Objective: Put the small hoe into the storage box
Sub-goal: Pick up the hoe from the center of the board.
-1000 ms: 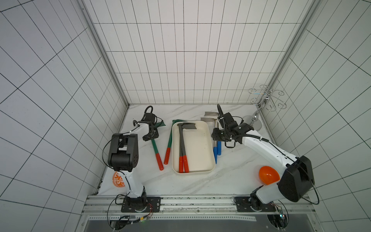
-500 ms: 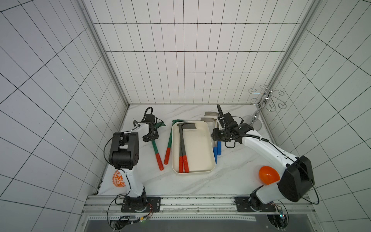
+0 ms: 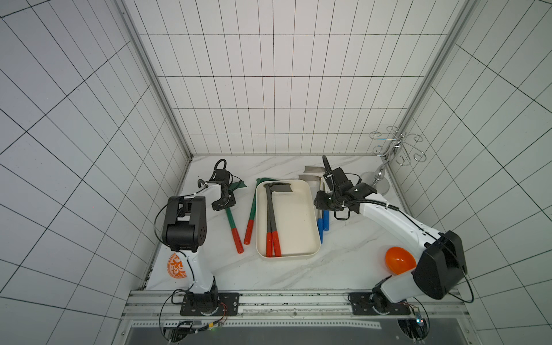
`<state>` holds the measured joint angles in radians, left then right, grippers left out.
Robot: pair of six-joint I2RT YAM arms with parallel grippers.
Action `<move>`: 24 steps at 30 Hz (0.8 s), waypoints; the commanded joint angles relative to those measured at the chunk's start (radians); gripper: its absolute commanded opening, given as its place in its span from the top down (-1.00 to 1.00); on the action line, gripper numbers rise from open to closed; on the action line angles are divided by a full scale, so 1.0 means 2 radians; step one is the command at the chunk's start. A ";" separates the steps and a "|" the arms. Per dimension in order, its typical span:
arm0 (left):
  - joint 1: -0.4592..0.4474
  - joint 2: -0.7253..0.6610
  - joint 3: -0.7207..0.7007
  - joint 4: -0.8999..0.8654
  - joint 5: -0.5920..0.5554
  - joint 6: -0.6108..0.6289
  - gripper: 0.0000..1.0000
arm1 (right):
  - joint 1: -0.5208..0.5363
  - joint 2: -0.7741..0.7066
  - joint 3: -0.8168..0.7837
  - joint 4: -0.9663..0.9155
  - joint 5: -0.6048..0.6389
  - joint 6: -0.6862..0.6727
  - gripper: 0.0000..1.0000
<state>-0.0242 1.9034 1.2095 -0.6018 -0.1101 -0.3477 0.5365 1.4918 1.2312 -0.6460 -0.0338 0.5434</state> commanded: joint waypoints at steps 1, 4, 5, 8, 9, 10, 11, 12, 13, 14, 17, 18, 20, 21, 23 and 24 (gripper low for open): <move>0.003 0.005 0.005 0.004 0.005 -0.003 0.17 | -0.004 0.007 -0.016 0.001 -0.001 -0.004 0.07; 0.004 0.005 0.006 0.003 0.007 -0.003 0.18 | -0.004 0.009 -0.015 0.001 -0.002 -0.004 0.07; 0.004 0.003 0.006 0.003 0.007 -0.003 0.19 | -0.004 0.009 -0.015 0.002 -0.002 -0.004 0.07; 0.004 0.002 0.007 0.003 0.008 -0.003 0.21 | -0.004 0.009 -0.014 0.002 -0.002 -0.004 0.07; 0.004 0.001 0.006 0.003 0.008 -0.003 0.23 | -0.004 0.009 -0.014 0.002 -0.002 -0.005 0.08; 0.005 0.000 0.006 0.003 0.009 -0.002 0.24 | -0.003 0.008 -0.015 0.002 -0.002 -0.003 0.07; 0.005 -0.001 0.007 0.003 0.010 -0.002 0.26 | -0.004 0.008 -0.016 0.002 -0.002 -0.003 0.07; 0.005 -0.002 0.007 0.003 0.010 -0.002 0.28 | -0.004 0.008 -0.016 0.002 -0.002 -0.003 0.07; 0.005 -0.004 0.007 0.003 0.010 -0.001 0.30 | -0.004 0.008 -0.017 0.002 -0.003 -0.003 0.07; 0.006 -0.005 0.007 0.002 0.011 -0.001 0.33 | -0.004 0.007 -0.017 0.002 -0.003 -0.003 0.07; 0.006 -0.009 0.008 0.001 0.012 0.000 0.37 | -0.004 0.006 -0.019 0.002 -0.003 -0.002 0.07; 0.006 -0.010 0.008 0.000 0.012 0.000 0.37 | -0.004 0.005 -0.019 0.002 -0.003 -0.002 0.07; 0.007 -0.014 0.009 -0.002 0.012 0.000 0.40 | -0.004 0.003 -0.020 0.002 -0.003 -0.001 0.07; 0.007 -0.016 0.010 -0.002 0.012 0.001 0.41 | -0.004 0.003 -0.020 0.002 -0.003 -0.001 0.07; 0.007 -0.022 0.011 -0.005 0.012 0.000 0.44 | -0.004 0.003 -0.021 0.002 -0.004 -0.001 0.07; 0.007 -0.025 0.012 -0.006 0.012 0.000 0.45 | -0.004 0.002 -0.021 0.002 -0.004 0.000 0.07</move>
<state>-0.0166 1.8980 1.2102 -0.6044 -0.0883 -0.3496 0.5365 1.4971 1.2312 -0.6453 -0.0372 0.5411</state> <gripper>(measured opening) 0.281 0.464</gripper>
